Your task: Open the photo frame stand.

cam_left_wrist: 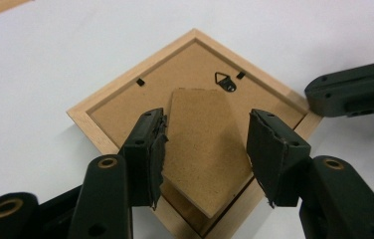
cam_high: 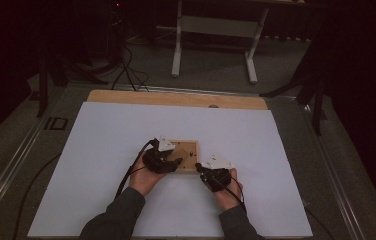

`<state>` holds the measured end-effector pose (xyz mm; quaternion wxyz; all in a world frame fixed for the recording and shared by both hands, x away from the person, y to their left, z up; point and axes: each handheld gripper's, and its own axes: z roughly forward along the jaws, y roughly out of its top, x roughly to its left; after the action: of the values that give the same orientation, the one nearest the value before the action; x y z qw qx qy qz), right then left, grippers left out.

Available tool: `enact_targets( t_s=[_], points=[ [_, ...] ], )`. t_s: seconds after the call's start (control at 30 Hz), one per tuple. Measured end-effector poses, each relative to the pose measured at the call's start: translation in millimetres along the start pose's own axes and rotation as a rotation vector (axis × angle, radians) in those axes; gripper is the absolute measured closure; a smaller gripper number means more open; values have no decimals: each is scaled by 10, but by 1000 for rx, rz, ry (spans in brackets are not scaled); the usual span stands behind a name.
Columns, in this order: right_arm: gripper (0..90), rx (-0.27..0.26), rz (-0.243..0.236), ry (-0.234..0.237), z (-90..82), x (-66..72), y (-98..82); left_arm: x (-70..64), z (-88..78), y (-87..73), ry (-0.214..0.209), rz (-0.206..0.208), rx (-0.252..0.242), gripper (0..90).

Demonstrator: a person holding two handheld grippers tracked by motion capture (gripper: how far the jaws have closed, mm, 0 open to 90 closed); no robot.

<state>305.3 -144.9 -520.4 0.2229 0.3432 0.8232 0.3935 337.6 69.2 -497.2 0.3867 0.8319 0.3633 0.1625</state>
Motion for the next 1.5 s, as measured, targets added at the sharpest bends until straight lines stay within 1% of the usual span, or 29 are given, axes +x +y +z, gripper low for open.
enact_targets(
  t_s=[0.07, 0.13, 0.23, 0.3, 0.37, 0.47, 0.57, 0.7, 0.77, 0.83, 0.9, 0.97, 1.1, 1.17, 1.27, 1.4, 1.5],
  points=[
    [898, 0, 0, 0, 0, 0, 0, 3, -60, 7, 7, 3, -13, 492],
    [898, 0, 1, 1, 0, 0, 0, 18, -108, 4, 17, 12, -15, 494],
    [898, -1, 0, 0, 0, 1, -1, 50, -188, -14, 15, 1, -21, 515],
    [898, 0, 2, 1, -1, 0, -1, 66, -238, -30, 11, -3, -14, 546],
    [898, -2, 4, 1, 0, 1, -1, 73, -275, -47, 14, 2, 4, 568],
    [898, -2, 3, 1, 0, 1, -2, 76, -322, -82, 2, 4, 20, 607],
    [898, -2, 2, 0, 0, 2, -2, 67, -353, -118, -25, 6, 31, 642],
    [898, -3, 3, -1, 1, 3, -2, 39, -360, -164, -46, 28, 60, 724],
    [898, -3, 4, 0, 0, 3, -2, 32, -353, -188, -52, 27, 73, 773],
    [898, -3, 3, -1, 0, 3, -2, 27, -338, -211, -51, 24, 89, 831],
    [898, -2, 1, -1, 0, 2, -2, 18, -318, -229, -38, 31, 109, 892],
    [898, -2, 1, -2, 0, 4, -2, 12, -298, -241, -25, 32, 124, 895],
    [898, -1, 0, -3, -1, 4, -2, 19, -258, -246, -23, 27, 134, 895],
    [898, -1, 0, -2, -1, 4, -2, 23, -239, -244, -17, 25, 132, 894],
    [898, -2, -1, -2, -1, 4, -2, 30, -212, -243, -12, 8, 123, 892],
    [898, -2, 0, -2, 0, 3, -3, 29, -192, -227, -3, 2, 117, 885],
    [898, -1, -2, -3, -1, 3, -2, 20, -192, -202, -6, -2, 106, 882]
  ],
)
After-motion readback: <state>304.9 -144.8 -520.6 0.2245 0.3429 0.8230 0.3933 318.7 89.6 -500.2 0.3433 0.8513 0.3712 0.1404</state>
